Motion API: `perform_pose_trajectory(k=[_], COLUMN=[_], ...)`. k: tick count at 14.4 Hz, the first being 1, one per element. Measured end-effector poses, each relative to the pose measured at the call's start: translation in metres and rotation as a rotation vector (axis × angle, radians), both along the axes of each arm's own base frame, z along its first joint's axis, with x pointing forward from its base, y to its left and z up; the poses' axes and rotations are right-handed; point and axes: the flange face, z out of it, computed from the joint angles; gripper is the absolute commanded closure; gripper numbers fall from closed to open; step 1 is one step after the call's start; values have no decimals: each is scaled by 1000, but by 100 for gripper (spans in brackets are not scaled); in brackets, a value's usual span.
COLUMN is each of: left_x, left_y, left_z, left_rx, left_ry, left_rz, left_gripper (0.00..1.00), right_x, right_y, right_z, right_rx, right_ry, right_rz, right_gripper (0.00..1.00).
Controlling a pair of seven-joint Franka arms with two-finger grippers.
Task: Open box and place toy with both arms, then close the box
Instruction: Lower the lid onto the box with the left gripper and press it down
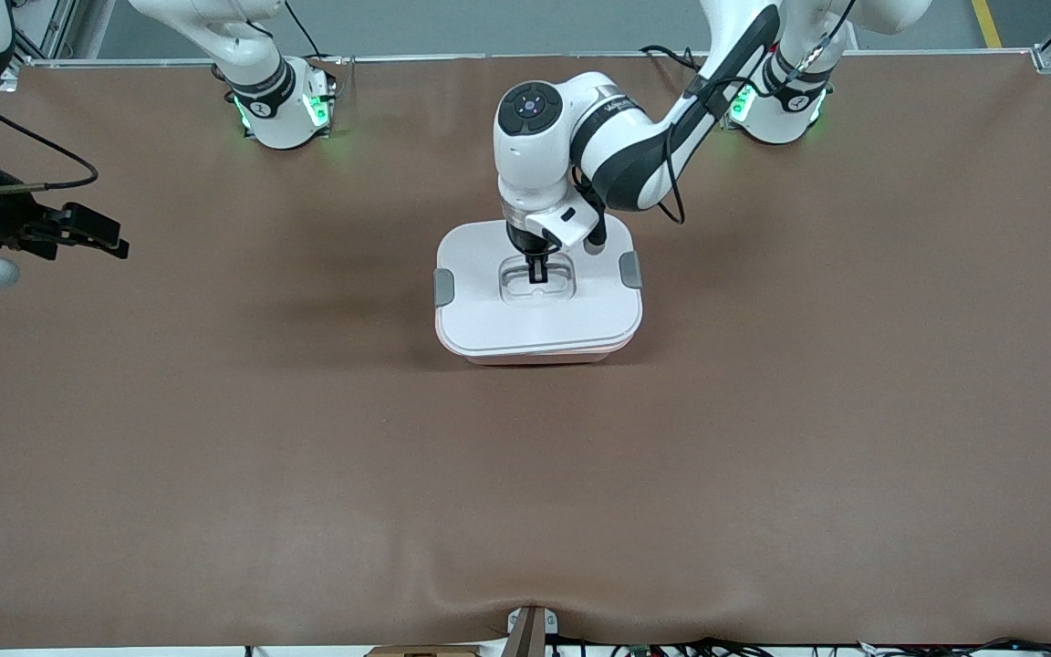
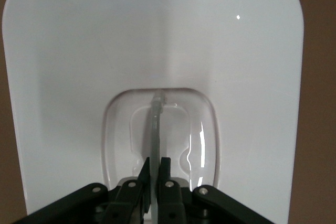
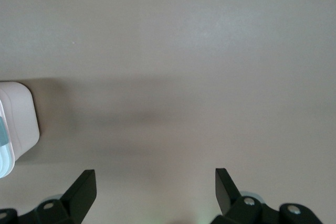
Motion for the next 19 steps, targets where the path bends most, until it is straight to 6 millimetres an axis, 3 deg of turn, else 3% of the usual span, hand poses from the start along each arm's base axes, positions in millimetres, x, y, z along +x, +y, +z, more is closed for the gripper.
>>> perform_pose_trajectory(k=[6, 19], left_x=[-2, -5], left_y=[-2, 3], left_z=[-3, -14], left_rx=[-14, -32], left_ry=[-12, -31], left_rz=[-21, -79], left_gripper=[100, 100], right_x=[2, 0], right_y=[13, 11], right_z=[5, 4], right_rx=[-3, -3], right_ry=[-27, -14], right_rz=[26, 23], right_gripper=[0, 0])
